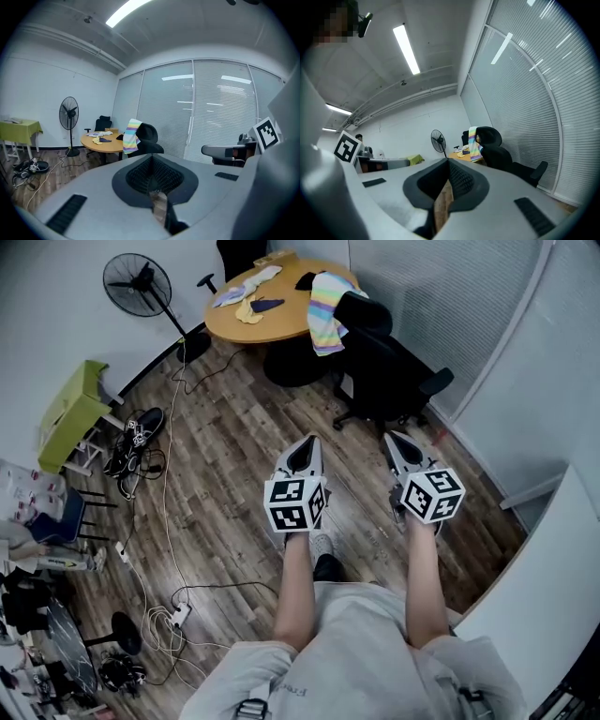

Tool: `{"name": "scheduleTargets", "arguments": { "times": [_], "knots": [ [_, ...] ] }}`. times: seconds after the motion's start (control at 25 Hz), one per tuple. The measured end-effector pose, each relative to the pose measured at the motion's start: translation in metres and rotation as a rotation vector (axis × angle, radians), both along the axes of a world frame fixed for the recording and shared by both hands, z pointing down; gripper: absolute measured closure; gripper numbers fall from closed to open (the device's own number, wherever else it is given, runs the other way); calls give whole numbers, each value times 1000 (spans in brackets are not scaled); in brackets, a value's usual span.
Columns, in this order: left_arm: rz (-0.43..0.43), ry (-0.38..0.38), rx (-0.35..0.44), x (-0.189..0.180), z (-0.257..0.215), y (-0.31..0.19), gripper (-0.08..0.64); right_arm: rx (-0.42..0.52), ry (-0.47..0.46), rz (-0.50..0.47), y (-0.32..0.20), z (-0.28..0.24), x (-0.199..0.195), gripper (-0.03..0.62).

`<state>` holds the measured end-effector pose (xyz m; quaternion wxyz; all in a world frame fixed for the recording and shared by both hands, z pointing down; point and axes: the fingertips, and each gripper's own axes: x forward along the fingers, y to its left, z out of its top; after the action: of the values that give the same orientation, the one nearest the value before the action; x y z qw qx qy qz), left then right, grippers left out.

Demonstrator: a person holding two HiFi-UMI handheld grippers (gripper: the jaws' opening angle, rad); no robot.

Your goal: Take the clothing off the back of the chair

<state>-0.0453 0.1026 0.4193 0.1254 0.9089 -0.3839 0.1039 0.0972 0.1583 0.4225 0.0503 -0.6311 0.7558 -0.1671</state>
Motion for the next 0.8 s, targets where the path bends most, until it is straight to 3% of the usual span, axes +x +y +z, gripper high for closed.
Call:
{"name": "scheduleTargets", "arguments": {
  "times": [0.24,0.8],
  "knots": [
    [27,22,-3,-9,-5,-57,532,-13,42,18,-50,-1,-9,569],
    [115,37,-35,-21,7,-170,532,-20,24,79,-149,11,-15,569]
  ]
}}
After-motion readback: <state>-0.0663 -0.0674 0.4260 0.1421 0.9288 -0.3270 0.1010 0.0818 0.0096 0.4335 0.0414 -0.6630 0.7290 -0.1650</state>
